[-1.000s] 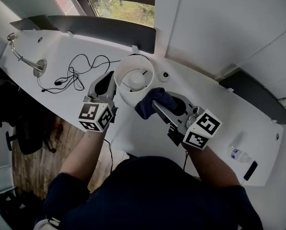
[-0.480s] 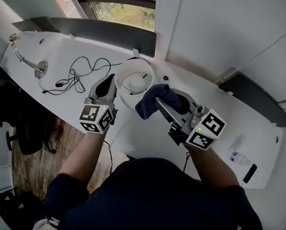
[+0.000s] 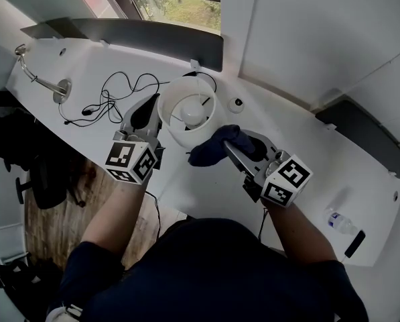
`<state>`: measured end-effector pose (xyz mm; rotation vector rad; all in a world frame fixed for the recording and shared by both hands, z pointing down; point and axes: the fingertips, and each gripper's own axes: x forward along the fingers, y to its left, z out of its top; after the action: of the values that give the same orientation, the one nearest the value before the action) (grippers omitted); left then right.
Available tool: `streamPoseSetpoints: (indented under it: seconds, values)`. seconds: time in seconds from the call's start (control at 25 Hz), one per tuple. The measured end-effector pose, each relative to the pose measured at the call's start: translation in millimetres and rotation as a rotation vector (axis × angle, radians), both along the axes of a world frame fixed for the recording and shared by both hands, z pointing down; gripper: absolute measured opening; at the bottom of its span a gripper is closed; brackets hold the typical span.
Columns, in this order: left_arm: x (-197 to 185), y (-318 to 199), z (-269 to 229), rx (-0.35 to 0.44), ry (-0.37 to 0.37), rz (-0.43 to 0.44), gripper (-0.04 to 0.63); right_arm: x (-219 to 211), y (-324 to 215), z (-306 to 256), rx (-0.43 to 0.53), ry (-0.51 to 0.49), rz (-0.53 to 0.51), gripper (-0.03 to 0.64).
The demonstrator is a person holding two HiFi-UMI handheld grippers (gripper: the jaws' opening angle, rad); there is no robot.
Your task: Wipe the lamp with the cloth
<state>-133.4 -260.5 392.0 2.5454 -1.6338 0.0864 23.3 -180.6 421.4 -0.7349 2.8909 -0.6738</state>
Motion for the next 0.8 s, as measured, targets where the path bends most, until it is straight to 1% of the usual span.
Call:
streamPoseSetpoints:
  seconds: [0.24,0.4,0.64,0.8]
  values:
    - [0.5,-0.7,0.4,-0.005,-0.007,-0.015,0.006,11.3,-8.2,43.5,-0.061,0.075,0.015,0.107]
    - [1.1,-1.6,1.1,-0.011,-0.013,-0.020,0.006,15.0,-16.8,53.9,-0.081,0.080,0.016,0.107]
    - [-0.9,-0.2,0.7,-0.007,0.002,-0.029,0.006,14.2,-21.5,38.8,-0.054,0.075,0.016,0.107]
    - [-2.4,0.7,0.8,-0.006,0.021,-0.029,0.006,9.1,-23.6,7.4,-0.016,0.028,-0.001,0.107]
